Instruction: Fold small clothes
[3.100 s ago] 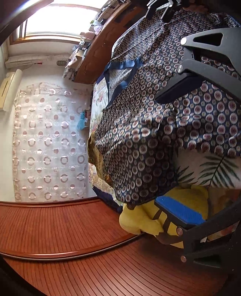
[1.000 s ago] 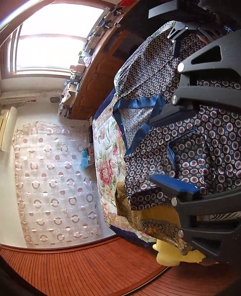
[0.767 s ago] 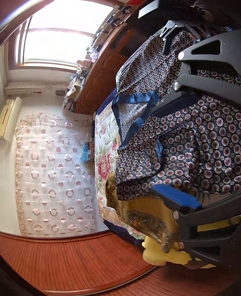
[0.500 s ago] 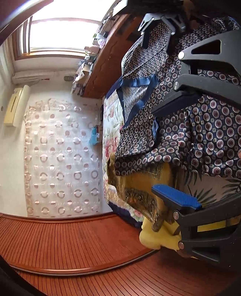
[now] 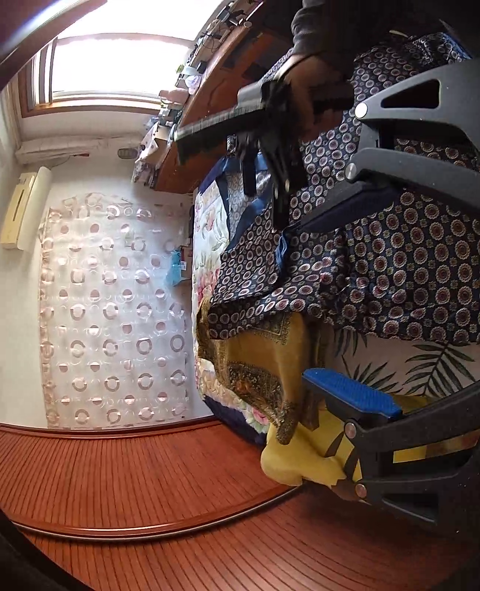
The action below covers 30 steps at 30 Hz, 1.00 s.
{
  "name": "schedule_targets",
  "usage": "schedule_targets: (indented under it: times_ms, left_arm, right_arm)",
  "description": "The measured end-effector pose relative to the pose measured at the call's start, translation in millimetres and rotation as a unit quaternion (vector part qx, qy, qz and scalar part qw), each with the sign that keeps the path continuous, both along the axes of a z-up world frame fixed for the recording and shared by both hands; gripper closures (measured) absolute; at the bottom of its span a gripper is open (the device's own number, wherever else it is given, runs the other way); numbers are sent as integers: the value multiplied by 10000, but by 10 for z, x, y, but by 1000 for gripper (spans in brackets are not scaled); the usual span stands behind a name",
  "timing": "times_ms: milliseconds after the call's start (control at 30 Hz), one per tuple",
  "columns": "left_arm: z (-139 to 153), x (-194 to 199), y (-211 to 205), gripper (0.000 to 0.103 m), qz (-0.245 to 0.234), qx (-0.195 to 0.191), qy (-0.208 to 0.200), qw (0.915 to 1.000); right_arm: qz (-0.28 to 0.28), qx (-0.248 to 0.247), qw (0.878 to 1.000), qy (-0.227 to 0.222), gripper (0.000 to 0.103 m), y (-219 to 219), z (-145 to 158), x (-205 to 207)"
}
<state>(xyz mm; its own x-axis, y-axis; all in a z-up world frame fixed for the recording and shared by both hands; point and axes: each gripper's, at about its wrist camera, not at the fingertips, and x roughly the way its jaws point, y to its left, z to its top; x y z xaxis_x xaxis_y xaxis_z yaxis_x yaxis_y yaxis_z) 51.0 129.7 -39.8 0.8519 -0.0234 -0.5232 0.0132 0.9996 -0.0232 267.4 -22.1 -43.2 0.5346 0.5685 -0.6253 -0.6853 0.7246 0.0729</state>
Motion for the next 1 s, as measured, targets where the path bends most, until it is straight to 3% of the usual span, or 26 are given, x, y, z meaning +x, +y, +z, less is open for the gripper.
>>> schedule_targets:
  times_ms: [200,433,533,667,833,1000]
  left_arm:
    - [-60,-67,22,26,-69,-62,134,9999]
    - [-164,-40,-47,27,-53,22,280,9996]
    - [-211,-40,-81,27,-65,70,325,9994]
    - [-258,-1,-123,26,-118,42,385,9992]
    - [-306,96,-181,27,-123,54,471,9988]
    - [-314,172,-299,27,-189,108,540,9983]
  right_arm:
    - [421,-681,9967,149,1,497,-202,348]
    - [159,-891,9958,111,1,709,-239,720]
    - [-102,-995,9948,-166,1,648,-168,819]
    - [-589,-636,9961,-173,2,401,-9,893]
    - [-610,-50,9981,28,2,133,55,890]
    - [-734,-21,9972,-132,2,-202,64,745]
